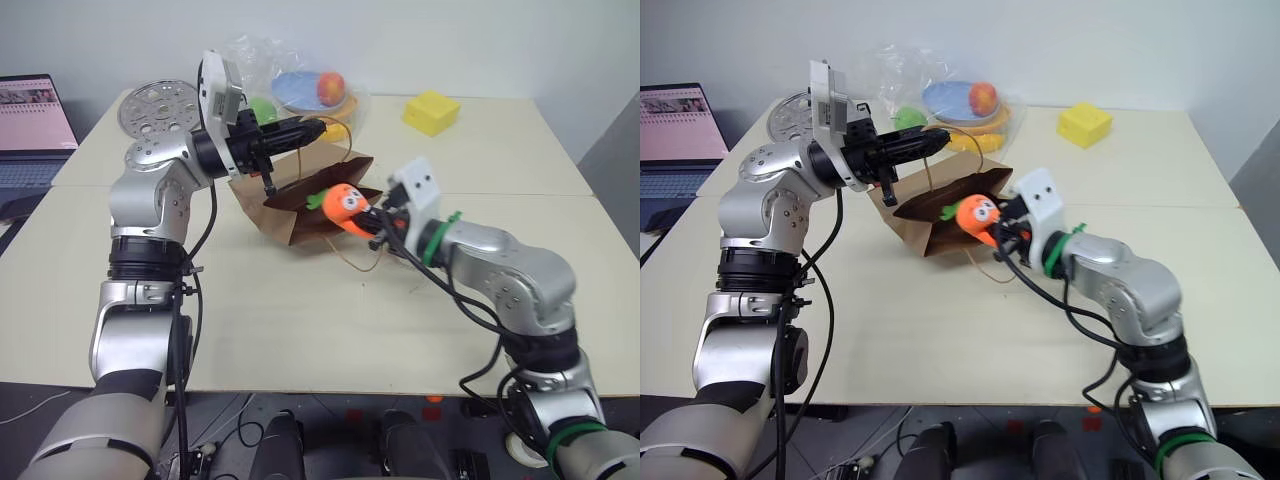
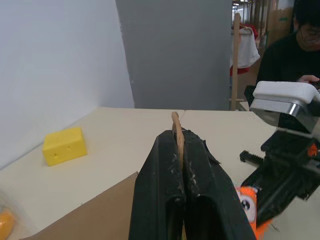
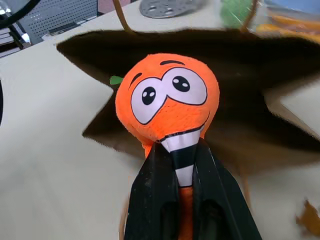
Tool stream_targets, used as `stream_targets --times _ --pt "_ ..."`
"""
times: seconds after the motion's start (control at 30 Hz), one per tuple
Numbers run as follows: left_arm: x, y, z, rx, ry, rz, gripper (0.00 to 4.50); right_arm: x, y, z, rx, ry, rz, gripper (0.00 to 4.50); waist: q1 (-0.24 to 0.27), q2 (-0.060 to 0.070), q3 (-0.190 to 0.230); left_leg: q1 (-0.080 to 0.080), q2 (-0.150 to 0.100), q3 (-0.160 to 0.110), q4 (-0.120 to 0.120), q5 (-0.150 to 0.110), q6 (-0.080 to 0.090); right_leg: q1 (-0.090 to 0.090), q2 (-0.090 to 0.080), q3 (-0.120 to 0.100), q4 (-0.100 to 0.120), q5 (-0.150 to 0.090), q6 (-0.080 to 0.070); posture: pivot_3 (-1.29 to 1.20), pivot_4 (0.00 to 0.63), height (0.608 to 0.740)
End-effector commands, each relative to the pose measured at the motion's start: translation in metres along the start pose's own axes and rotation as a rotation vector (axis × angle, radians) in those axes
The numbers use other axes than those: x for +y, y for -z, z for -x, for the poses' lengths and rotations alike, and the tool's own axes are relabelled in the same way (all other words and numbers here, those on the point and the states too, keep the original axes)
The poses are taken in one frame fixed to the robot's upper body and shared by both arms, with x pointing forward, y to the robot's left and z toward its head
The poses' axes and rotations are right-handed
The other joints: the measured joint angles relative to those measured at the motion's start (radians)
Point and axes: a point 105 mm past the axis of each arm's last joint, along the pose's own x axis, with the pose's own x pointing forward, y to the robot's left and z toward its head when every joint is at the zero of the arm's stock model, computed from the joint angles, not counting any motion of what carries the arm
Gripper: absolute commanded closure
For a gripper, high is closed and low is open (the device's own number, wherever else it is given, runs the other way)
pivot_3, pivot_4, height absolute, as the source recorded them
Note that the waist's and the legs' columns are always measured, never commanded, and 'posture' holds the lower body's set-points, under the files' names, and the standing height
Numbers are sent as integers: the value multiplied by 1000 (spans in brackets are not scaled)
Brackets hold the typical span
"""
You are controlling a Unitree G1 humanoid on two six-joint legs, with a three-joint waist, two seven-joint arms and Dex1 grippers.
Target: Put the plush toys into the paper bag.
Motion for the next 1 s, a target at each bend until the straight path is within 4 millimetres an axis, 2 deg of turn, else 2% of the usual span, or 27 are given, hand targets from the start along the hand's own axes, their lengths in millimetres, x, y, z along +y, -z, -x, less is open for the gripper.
stream_targets --times 0.03,0.13,0.3,0.4,0.57,0.67,0.77,1.0 --pt "-2 -15 0 -29 14 -56 4500 -4 -14 -16 -48 34 33 4461 3 0 0 0 0 0 0 0 0 0 0 0 0 0 0 0 150 740" --pt "-3 -15 -1 -31 15 -56 4500 0 -12 -34 -26 22 44 4461 0 0 0 0 0 0 0 0 0 0 0 0 0 0 0 0 150 740" --pt "-4 -15 -2 -31 16 -56 4500 3 -9 -49 -8 3 53 4461 0 0 0 0 0 0 0 0 0 0 0 0 1 0 0 0 150 740" --pt "-5 -16 -2 -35 22 -57 4500 4 -2 -73 33 13 58 4461 -3 0 0 0 0 0 0 0 0 0 0 0 1 0 0 0 150 740" --pt "-9 -16 -2 -37 34 -53 4500 9 -10 -88 -14 -6 19 4461 -15 0 0 0 0 0 -1 0 0 -1 0 0 1 0 0 0 150 740" --pt "-10 -16 -3 -37 38 -53 4500 12 -11 -91 -40 -16 13 3629 -15 0 0 0 0 0 -1 0 0 -1 0 0 1 0 0 0 150 740" --pt "-9 -16 -3 -37 37 -53 4500 10 -9 -88 -62 -22 -5 2526 -15 0 0 0 0 0 -1 0 0 -1 0 0 1 0 0 0 150 740" --pt "-11 -15 -4 -36 42 -46 4500 6 -20 -65 -140 -36 -13 67 -16 0 0 0 0 0 -1 0 0 -1 0 0 1 0 0 0 150 740"
